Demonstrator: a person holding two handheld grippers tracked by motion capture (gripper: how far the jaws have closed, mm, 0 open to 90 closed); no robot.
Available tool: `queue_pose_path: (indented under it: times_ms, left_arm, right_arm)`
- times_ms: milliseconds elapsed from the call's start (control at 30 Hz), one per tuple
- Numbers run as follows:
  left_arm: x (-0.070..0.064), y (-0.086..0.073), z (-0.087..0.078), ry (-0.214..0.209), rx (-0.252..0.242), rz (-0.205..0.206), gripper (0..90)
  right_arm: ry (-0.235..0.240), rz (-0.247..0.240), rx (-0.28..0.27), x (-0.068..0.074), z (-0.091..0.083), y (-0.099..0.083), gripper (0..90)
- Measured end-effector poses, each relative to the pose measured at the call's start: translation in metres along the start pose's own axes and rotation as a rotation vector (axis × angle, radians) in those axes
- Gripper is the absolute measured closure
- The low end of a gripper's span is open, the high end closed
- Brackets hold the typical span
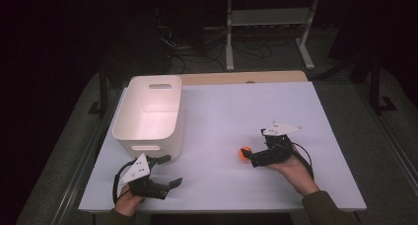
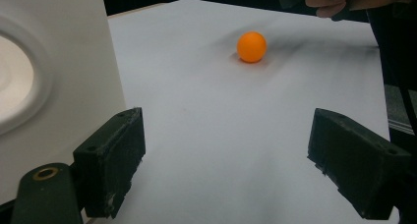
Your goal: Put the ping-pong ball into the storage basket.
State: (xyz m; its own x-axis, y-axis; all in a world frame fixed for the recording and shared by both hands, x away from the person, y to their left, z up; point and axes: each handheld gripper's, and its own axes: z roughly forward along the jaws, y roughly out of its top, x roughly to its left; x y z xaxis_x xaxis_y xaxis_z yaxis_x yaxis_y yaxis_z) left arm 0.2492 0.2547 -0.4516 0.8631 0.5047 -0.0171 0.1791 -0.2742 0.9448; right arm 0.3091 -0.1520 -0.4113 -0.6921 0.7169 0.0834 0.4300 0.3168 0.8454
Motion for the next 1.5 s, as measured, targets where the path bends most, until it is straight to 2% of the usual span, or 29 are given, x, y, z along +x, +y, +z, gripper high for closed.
queue_pose_path:
  times_ms: [1500]
  left_arm:
    - [0.000, 0.000, 0.000, 0.004, 0.001, -0.006, 14.1]
  right_arm:
    - [0.000, 0.012, -0.026, -0.008, 0.018, 0.020, 0.0]
